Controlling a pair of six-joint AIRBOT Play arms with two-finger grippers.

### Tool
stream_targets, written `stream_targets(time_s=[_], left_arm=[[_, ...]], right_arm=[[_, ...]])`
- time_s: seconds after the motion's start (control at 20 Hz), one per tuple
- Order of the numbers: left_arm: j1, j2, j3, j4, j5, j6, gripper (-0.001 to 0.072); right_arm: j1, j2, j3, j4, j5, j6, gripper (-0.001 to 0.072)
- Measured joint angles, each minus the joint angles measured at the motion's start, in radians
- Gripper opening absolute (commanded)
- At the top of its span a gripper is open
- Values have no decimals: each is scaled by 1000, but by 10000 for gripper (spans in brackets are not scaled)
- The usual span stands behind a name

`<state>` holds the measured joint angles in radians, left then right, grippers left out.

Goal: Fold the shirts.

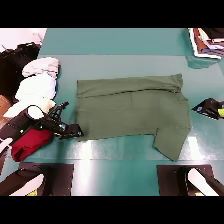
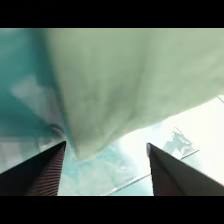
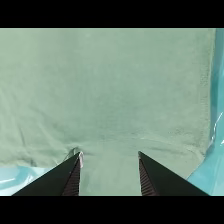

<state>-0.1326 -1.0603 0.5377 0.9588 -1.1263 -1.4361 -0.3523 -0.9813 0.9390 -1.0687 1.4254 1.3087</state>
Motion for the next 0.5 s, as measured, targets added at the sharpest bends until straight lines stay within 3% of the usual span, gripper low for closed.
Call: stream_targets(time_s=[0.05,0.1,0.25,0.3,0.35,0.5], left_arm=[[-21,1,-7,-8,15,0,339],[-43,-3,-13,-9,38,2,16],[-89,-5,-16,-3,87,6,24],[-95,-5,-8,-3,93,6,23],[-101,-5,3,2,99,5,23],[-110,-5,39,17,99,5,24]], right_arm=[[0,5,-1,0,0,0,415],[-1,8,-2,-1,0,1,415],[-24,14,-22,-36,22,7,415],[-44,16,-42,-52,32,8,430],[-68,16,-69,-73,42,9,527],[-151,13,-181,-145,52,10,530]])
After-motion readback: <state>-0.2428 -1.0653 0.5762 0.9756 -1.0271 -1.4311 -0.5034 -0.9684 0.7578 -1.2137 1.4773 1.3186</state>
